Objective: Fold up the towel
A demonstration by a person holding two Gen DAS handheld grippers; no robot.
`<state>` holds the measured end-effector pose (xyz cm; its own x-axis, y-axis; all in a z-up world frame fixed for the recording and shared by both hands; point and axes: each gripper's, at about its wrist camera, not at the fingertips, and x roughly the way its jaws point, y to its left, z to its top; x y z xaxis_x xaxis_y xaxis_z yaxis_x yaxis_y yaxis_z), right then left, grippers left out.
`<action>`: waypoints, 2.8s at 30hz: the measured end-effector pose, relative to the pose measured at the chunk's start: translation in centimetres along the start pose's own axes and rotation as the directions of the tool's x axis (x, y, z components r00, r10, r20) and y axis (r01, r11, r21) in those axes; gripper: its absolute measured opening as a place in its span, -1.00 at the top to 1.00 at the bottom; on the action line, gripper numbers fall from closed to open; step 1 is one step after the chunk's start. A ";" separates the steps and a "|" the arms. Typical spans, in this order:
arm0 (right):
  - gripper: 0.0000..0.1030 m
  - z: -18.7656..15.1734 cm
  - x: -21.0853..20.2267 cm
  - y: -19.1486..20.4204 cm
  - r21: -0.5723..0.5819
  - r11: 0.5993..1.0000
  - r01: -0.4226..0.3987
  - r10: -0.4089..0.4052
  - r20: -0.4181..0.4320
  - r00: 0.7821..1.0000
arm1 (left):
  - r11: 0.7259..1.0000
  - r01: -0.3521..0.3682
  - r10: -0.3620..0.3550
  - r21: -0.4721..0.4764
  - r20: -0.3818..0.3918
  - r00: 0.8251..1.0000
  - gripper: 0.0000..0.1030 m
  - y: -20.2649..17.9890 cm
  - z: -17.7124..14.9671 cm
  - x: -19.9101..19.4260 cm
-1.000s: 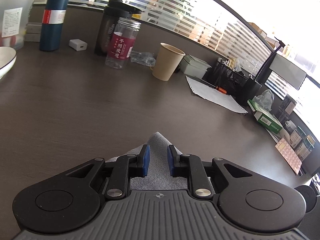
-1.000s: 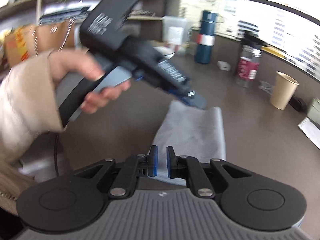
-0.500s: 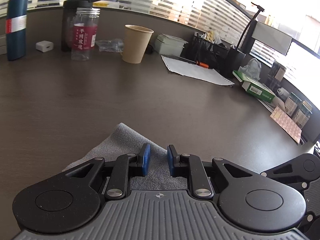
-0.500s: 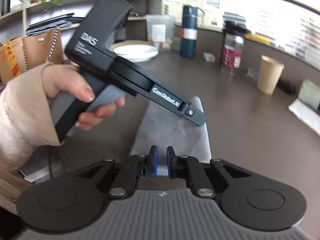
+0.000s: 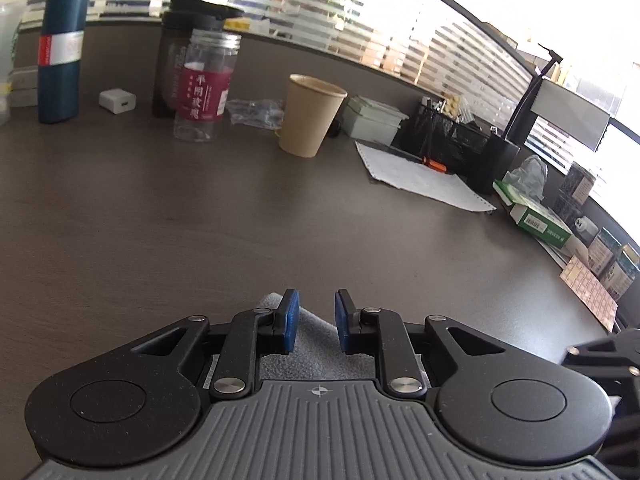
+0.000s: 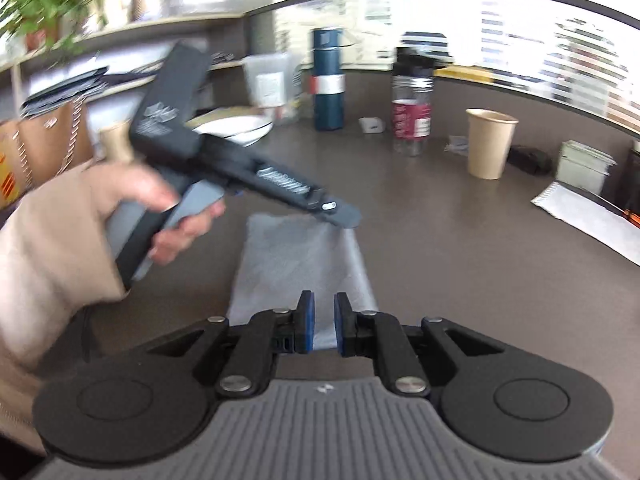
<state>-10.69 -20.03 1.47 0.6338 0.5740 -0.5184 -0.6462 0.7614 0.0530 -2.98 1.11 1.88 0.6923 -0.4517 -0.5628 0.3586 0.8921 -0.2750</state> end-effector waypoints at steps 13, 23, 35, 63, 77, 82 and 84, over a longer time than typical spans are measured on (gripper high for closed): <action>0.74 -0.2 1.7 -1.4 0.007 1.000 0.030 -0.030 -0.023 0.999 | 0.997 -0.060 0.060 0.047 -0.004 0.998 0.38 -0.5 -3.2 -2.2; 0.74 0.1 0.4 1.9 -0.039 0.999 -0.007 0.007 0.007 1.000 | 0.993 -0.116 0.115 0.036 0.036 0.993 0.27 -0.1 -3.3 -3.5; 0.71 -1.6 -0.1 2.5 -0.046 0.998 -0.035 0.033 -0.040 0.999 | 0.988 -0.142 0.140 0.060 0.032 0.990 0.25 -0.8 -4.6 -3.9; 0.39 -1.0 -1.1 -6.6 0.057 0.982 0.181 -0.180 -0.015 0.984 | 0.995 -0.083 0.081 0.052 0.037 0.996 0.20 -5.4 -4.4 -1.8; 0.41 1.1 3.9 -9.1 0.288 0.957 0.025 -0.032 0.021 0.999 | 0.999 -0.033 0.034 -0.019 0.018 0.999 0.32 -3.7 -1.1 3.0; 0.45 0.8 3.5 -10.6 0.344 0.939 0.015 -0.030 0.037 0.999 | 0.999 -0.028 0.029 -0.042 0.030 0.999 0.34 -2.2 -1.4 2.5; 0.45 0.6 3.2 -11.1 0.365 0.931 0.011 -0.029 0.046 0.999 | 0.999 -0.023 0.025 -0.048 0.035 0.999 0.34 -1.9 -1.4 2.3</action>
<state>-1.19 -26.47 -0.24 0.6713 0.5645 -0.4803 -0.4394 0.8250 0.3554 -2.97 -1.55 0.03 0.7225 -0.4296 -0.5417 0.3118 0.9018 -0.2992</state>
